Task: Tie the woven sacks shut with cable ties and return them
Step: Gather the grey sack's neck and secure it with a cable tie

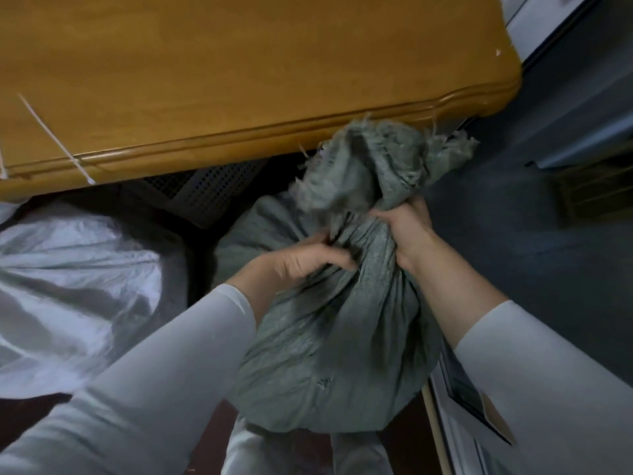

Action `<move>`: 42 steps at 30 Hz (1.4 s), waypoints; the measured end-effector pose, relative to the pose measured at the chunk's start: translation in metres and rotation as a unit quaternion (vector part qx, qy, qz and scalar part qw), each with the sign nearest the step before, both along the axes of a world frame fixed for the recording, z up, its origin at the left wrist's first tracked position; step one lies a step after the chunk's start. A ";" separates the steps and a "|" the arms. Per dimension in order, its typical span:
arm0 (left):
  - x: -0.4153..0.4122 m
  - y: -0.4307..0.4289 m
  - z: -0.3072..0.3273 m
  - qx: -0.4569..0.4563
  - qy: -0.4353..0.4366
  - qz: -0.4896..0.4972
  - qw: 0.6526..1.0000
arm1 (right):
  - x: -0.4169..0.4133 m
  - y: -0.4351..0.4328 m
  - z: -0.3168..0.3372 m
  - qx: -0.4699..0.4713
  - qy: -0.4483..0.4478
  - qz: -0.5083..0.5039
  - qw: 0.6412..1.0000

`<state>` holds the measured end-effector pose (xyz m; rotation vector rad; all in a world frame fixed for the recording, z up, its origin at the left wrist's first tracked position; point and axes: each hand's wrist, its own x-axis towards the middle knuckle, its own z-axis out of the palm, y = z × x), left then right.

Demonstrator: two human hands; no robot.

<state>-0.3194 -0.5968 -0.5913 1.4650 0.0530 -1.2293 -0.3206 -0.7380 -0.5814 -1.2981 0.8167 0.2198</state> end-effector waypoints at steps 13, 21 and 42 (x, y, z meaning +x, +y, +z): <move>-0.032 -0.048 -0.068 0.125 -0.147 0.324 0.926 | 0.046 0.042 -0.034 0.059 0.158 -0.043 0.985; 0.003 -0.036 -0.071 0.264 -0.117 0.207 0.935 | 0.004 0.003 -0.018 -0.099 -0.042 0.093 0.990; -0.003 -0.029 -0.074 0.292 -0.266 -0.025 0.918 | 0.024 0.002 -0.028 -0.586 -0.116 0.734 0.325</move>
